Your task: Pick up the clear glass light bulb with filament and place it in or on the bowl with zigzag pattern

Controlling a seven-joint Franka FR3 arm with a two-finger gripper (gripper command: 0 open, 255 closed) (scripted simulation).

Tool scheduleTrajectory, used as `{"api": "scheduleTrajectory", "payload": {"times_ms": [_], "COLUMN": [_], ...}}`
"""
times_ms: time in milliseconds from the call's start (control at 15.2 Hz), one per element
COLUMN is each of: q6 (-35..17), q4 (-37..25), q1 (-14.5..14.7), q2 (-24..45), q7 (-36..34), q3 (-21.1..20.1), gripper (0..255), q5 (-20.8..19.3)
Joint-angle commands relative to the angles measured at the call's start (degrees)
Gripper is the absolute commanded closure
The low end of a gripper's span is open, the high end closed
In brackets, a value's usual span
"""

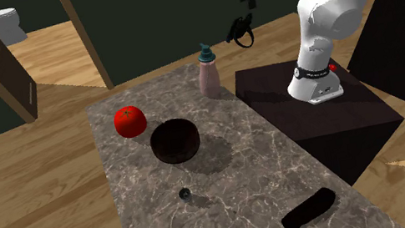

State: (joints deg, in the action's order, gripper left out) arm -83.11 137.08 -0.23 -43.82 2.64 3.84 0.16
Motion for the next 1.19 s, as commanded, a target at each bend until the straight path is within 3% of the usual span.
{"api": "scheduleTrajectory", "payload": {"times_ms": [0,594,1122], "q6": [0.0,-15.5,-28.6], "q4": [0.0,3.5,1.4], "q1": [0.0,4.0,6.8], "q2": [0.0,9.5,22.5], "q7": [0.0,-6.5,-12.1], "q3": [0.0,-7.4,-13.7], "gripper": [0,0,0], "q5": [0.0,5.4,7.6]}}
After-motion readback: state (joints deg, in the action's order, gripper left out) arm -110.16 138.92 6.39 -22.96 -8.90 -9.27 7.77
